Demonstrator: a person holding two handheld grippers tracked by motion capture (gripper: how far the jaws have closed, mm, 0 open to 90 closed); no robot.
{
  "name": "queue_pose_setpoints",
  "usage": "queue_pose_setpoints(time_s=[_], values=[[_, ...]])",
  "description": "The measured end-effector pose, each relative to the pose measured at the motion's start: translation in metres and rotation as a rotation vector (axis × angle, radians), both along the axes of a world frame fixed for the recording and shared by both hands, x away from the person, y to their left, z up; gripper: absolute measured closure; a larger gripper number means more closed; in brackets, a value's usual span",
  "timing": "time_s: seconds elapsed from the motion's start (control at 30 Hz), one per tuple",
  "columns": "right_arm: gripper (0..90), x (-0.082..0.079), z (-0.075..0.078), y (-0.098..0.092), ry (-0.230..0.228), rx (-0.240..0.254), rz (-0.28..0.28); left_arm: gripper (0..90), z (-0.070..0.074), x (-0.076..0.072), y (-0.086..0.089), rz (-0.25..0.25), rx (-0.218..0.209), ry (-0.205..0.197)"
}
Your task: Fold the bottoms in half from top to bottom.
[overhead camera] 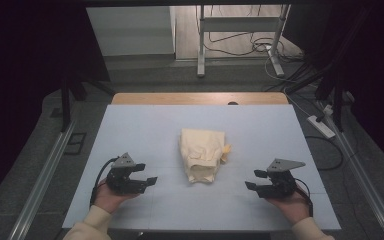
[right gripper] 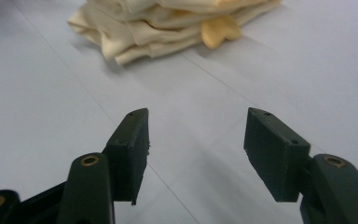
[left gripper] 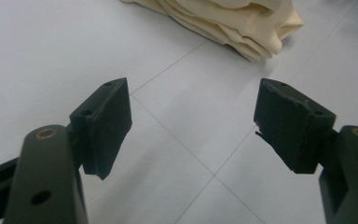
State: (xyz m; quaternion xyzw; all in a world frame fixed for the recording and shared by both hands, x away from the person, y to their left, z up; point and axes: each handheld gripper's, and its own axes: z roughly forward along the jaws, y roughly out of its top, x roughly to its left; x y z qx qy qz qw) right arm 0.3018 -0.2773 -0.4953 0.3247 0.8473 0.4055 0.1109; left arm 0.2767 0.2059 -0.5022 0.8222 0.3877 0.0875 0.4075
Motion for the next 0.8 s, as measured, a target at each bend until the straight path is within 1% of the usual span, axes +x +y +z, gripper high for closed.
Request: queue_pose_setpoints(time_s=[0.1,0.23,0.47,0.6,0.8], values=[[39.6,-0.002,-0.001,-0.01,0.001,0.0,-0.02,26.7,0.0,-0.002,0.003,0.004,-0.001,-0.003],[39.4,-0.002,-0.001,-0.019,0.004,0.016,-0.043,26.7,-0.001,-0.003,0.006,0.009,0.001,-0.001],[39.0,-0.001,-0.001,-0.018,-0.006,0.01,-0.032,26.6,-0.002,-0.003,0.005,0.008,0.003,0.002],[38.9,-0.001,0.0,-0.019,-0.008,0.022,-0.038,26.6,-0.002,-0.003,0.005,0.006,0.007,0.0],[38.9,0.0,0.0,-0.018,-0.007,0.02,-0.037,26.6,-0.002,-0.003,0.005,0.005,0.012,-0.002]])
